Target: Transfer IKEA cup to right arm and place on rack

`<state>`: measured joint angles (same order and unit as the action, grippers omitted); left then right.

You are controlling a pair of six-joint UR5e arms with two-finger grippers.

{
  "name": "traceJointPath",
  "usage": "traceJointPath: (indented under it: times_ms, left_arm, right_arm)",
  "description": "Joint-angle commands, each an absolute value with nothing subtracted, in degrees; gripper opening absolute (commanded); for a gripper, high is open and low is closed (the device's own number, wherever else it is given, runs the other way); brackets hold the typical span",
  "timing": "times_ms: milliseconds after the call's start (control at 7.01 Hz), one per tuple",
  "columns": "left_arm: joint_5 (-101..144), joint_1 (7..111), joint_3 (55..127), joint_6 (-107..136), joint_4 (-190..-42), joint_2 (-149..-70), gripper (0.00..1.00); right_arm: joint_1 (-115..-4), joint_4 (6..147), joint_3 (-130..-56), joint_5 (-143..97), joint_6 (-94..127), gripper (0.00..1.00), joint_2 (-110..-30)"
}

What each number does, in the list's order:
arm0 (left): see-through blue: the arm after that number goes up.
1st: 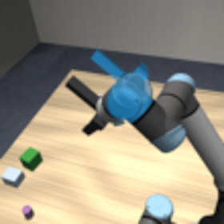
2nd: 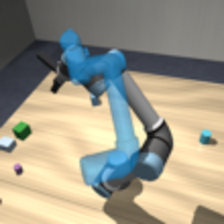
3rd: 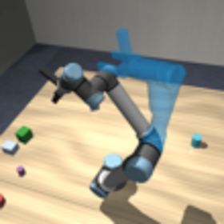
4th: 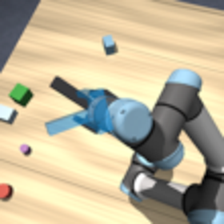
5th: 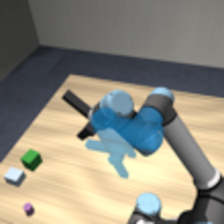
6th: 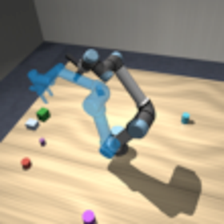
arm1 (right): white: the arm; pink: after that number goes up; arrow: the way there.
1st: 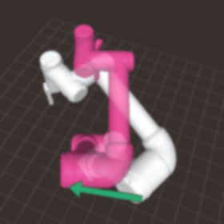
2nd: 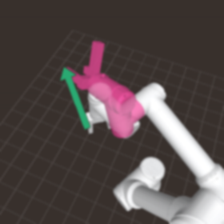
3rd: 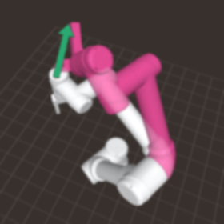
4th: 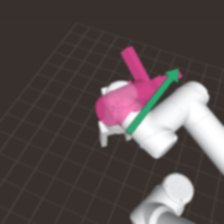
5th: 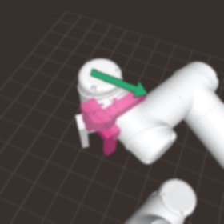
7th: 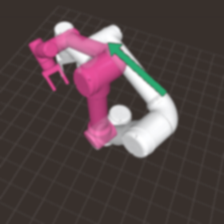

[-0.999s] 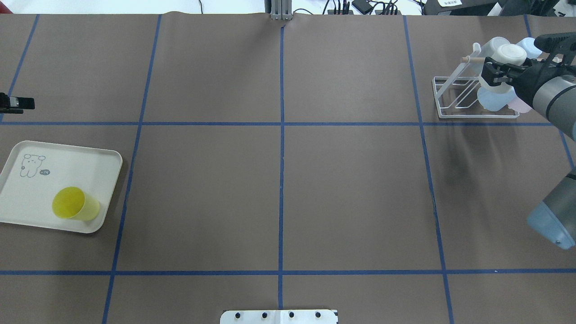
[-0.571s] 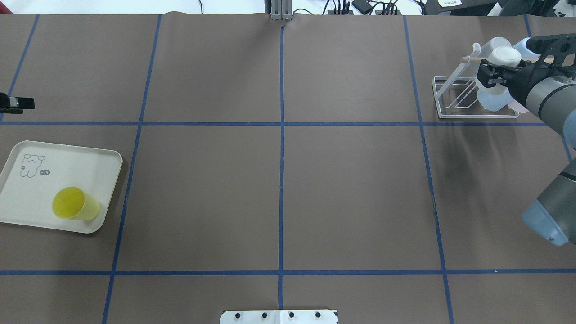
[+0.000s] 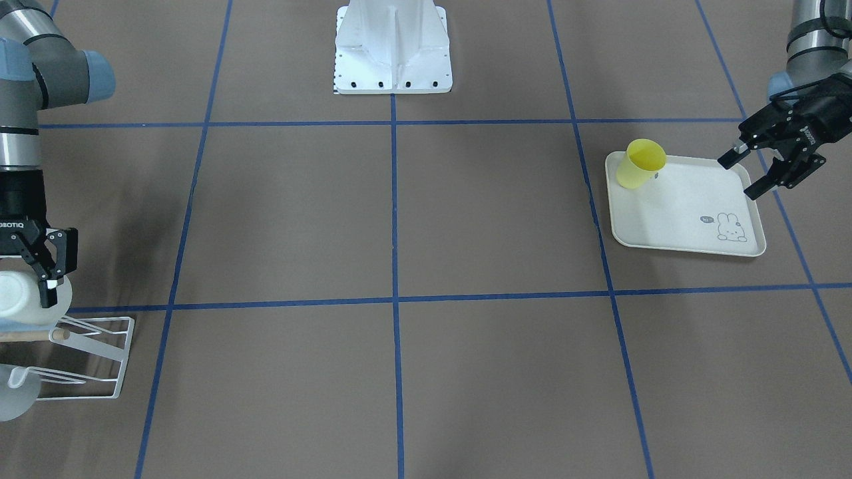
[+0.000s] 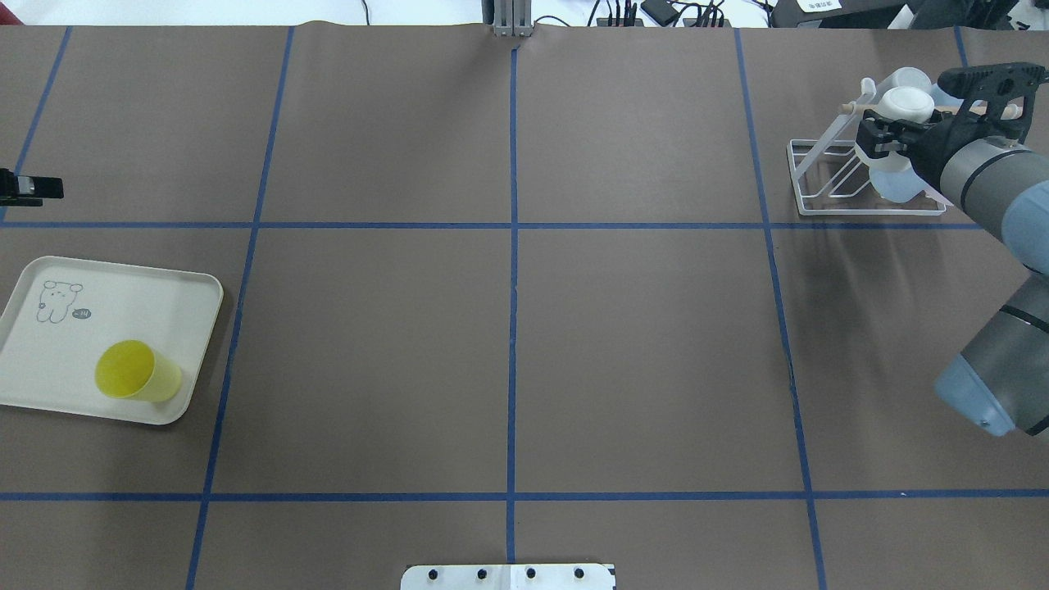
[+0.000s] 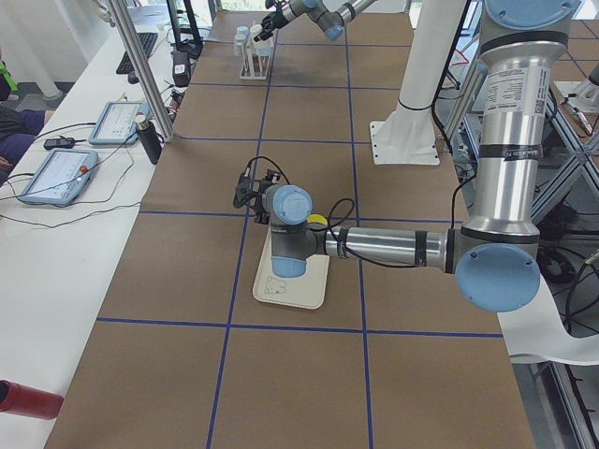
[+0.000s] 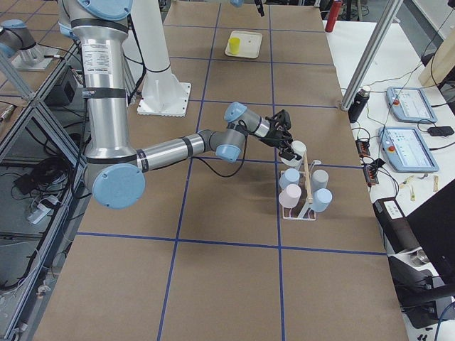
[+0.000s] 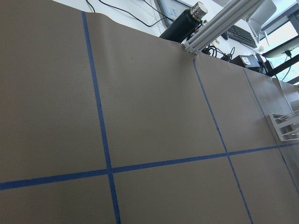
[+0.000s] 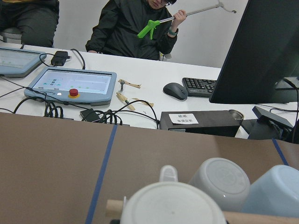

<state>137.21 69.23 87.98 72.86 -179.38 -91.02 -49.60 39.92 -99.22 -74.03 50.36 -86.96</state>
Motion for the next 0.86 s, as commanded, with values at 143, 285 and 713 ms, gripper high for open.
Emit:
traceJointPath:
  times_ms: [143,285,713]
  left_arm:
    - [137.2,69.3,88.0,72.8,-179.4,-91.1,1.00]
    - [137.1,69.1,88.0,72.8,-179.3,-91.1,1.00]
    - [137.0,67.1,88.1,72.9,-178.0,-91.1,1.00]
  right_arm:
    - [-49.7,39.6,-99.0,-75.5,50.3,1.00,-86.8]
    - [-49.7,39.6,-99.7,-76.5,50.3,1.00,-86.8]
    - [-50.8,40.3,-103.2,-83.6,50.3,1.00,-86.8]
